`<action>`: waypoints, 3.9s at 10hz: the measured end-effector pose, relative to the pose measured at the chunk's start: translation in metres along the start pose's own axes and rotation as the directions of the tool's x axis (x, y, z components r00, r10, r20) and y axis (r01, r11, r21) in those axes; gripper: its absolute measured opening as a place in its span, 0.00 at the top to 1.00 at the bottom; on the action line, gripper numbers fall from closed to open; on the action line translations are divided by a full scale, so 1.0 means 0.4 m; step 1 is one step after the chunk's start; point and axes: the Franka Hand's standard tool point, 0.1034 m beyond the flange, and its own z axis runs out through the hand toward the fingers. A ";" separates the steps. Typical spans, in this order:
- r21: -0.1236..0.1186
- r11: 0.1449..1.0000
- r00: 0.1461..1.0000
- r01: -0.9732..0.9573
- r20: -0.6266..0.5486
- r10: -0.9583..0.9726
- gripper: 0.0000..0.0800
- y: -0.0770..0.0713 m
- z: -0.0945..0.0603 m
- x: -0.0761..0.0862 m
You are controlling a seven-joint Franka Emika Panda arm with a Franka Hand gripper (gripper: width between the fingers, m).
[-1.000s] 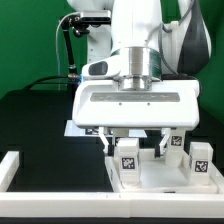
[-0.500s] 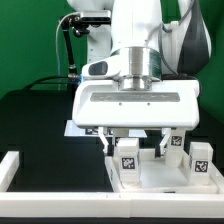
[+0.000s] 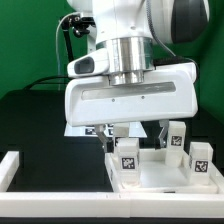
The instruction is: Assemble square table
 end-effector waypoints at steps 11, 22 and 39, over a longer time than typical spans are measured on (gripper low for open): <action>-0.045 0.922 0.921 -0.384 0.057 0.386 0.66 0.022 0.045 0.010; -0.081 0.637 0.628 -0.767 0.110 0.770 0.29 0.006 0.038 -0.001; -0.159 0.356 0.345 -0.921 0.090 0.934 0.63 -0.029 0.034 0.010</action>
Offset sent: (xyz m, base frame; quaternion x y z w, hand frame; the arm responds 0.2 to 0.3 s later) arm 0.0000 0.0000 0.0000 0.0000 0.0000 0.0650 0.9979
